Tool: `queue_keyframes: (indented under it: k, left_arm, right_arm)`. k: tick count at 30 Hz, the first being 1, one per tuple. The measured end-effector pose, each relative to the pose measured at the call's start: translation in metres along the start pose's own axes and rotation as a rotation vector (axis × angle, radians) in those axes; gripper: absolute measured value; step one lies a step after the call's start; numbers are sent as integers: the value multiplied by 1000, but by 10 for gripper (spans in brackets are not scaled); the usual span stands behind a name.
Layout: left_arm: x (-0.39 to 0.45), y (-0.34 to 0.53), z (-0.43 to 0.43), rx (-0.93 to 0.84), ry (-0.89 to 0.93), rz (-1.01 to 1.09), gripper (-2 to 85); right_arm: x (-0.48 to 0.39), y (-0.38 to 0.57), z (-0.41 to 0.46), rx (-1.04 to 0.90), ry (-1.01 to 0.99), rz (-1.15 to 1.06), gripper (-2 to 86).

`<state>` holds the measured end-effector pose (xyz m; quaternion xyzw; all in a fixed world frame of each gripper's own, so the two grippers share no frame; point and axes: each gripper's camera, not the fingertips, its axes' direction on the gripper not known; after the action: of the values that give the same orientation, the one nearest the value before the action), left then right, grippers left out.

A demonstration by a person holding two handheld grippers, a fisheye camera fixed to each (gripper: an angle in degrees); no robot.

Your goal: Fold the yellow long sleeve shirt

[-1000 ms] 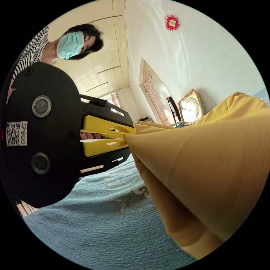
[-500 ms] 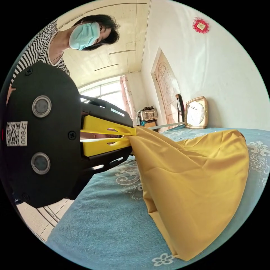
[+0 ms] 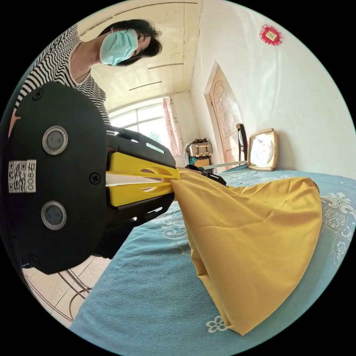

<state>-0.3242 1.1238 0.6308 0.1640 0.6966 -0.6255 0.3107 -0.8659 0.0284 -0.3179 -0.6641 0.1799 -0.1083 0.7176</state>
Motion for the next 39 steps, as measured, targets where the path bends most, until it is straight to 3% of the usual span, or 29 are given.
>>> queue_keyframes:
  k: [18, 30, 39]
  left_arm:
    - [238, 116, 103, 25, 39, 336, 35]
    - [342, 208, 267, -44, 89, 396, 32]
    - [421, 236, 478, -225, 115, 435, 31]
  right_arm:
    - [12, 112, -173, -27, -49, -257, 6]
    - [63, 231, -309, 103, -114, -367, 7]
    - [131, 306, -421, 303, -151, -392, 7]
